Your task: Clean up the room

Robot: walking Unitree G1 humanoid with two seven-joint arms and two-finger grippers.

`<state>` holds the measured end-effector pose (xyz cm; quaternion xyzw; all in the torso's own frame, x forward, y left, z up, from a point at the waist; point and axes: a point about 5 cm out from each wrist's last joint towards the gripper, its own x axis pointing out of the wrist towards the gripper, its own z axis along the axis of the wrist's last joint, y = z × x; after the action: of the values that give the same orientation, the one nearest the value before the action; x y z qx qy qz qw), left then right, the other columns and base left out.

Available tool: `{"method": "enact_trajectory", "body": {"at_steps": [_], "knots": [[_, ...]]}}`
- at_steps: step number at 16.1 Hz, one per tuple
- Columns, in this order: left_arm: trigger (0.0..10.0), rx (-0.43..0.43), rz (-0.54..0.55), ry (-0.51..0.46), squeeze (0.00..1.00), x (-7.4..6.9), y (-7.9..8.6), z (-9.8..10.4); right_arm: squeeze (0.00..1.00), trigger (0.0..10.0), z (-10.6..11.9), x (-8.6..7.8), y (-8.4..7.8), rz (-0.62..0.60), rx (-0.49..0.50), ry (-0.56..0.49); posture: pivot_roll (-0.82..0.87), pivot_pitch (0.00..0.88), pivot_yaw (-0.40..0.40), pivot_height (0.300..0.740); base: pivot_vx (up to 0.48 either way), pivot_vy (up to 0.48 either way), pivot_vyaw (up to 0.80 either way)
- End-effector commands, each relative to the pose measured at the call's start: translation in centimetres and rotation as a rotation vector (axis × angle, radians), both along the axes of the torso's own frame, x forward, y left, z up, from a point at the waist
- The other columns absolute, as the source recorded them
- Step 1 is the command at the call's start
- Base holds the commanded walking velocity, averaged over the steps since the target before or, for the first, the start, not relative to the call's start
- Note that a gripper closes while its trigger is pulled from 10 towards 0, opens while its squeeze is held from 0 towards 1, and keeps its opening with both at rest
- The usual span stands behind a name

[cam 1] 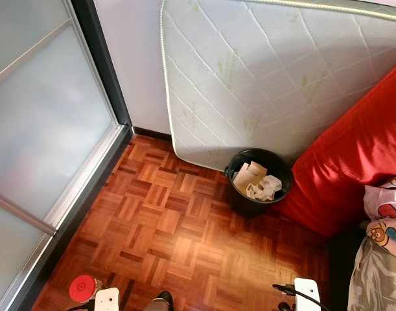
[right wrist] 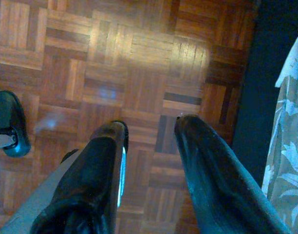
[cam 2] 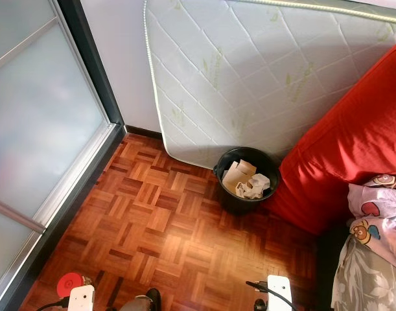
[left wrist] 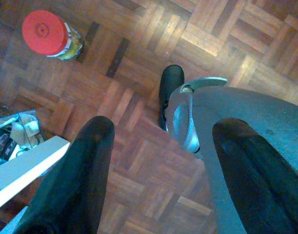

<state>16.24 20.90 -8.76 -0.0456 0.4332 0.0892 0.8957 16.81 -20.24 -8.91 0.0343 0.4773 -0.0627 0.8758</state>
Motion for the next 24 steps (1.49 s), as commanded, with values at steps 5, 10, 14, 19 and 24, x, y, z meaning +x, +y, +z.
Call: {"method": "enact_trajectory", "body": {"at_steps": [5,10,14,19,24], "knots": [[10.0,-0.019,-0.177,0.032,0.00,3.99,-1.36,1.40,0.00,10.0,3.06,5.29,-1.45,-0.083,0.161,-0.151,0.04,0.000,0.014,0.740,0.000,0.000,0.00],[10.0,-0.047,-0.155,0.019,0.00,4.09,-1.41,1.46,0.00,10.0,3.07,5.35,-1.42,-0.107,0.165,-0.152,0.04,0.000,0.016,0.740,0.000,0.000,0.00],[10.0,-0.052,-0.152,0.021,0.00,4.09,-1.43,1.45,0.00,10.0,3.13,5.44,-1.38,-0.116,0.174,-0.164,0.04,0.000,0.017,0.740,0.000,0.000,0.00],[10.0,-0.052,-0.154,0.022,0.00,4.11,-1.41,1.47,0.00,10.0,3.14,5.46,-1.37,-0.083,0.160,-0.152,0.04,0.000,0.018,0.740,0.000,0.000,0.00],[10.0,-0.052,-0.154,0.022,0.00,4.11,-1.41,1.47,0.00,10.0,3.14,5.46,-1.37,-0.083,0.160,-0.152,0.04,0.000,0.018,0.740,0.000,0.000,0.00]]}}
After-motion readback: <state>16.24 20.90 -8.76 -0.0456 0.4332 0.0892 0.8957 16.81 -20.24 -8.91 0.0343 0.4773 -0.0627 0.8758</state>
